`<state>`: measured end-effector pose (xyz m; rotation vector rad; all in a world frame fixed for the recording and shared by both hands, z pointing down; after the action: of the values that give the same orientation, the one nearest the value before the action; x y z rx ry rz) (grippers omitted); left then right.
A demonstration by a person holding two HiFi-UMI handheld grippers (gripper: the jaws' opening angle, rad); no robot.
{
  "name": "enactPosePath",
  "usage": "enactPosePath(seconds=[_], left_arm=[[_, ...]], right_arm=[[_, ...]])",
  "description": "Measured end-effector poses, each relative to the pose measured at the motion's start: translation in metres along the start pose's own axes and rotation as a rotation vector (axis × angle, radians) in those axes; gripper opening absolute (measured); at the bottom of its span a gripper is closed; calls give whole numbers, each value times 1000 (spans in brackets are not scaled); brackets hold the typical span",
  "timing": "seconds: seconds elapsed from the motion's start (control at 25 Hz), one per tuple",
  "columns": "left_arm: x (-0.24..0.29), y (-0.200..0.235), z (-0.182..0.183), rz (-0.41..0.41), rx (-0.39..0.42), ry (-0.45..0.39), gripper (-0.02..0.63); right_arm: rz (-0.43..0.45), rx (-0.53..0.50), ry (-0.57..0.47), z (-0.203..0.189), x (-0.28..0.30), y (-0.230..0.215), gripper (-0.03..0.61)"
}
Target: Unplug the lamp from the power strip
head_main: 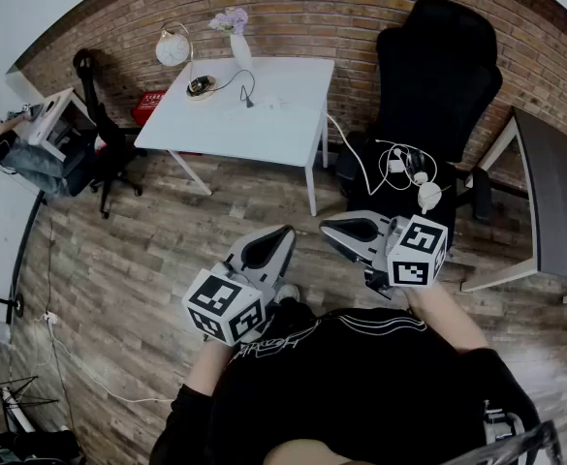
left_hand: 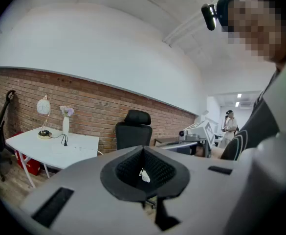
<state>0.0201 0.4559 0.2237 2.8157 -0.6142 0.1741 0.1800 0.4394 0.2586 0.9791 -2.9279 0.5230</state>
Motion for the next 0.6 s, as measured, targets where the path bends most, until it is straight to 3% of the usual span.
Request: enactPosePath(seconds=[0.6], left_arm=[[3,47,-9,18,-24,-6,5]], right_arm=[[0,5,48,-9,41,-24,-3]])
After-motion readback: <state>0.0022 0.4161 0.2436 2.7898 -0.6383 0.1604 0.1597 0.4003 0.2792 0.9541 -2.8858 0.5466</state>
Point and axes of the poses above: the fingertips, and each gripper's own axes: x forward along the fingers, y to its left, z out of its top, the point moved 7 cm from there along -x, backward along the fingers, and after that the axes turned 13 degrees about -z, right-handed, at the moved point
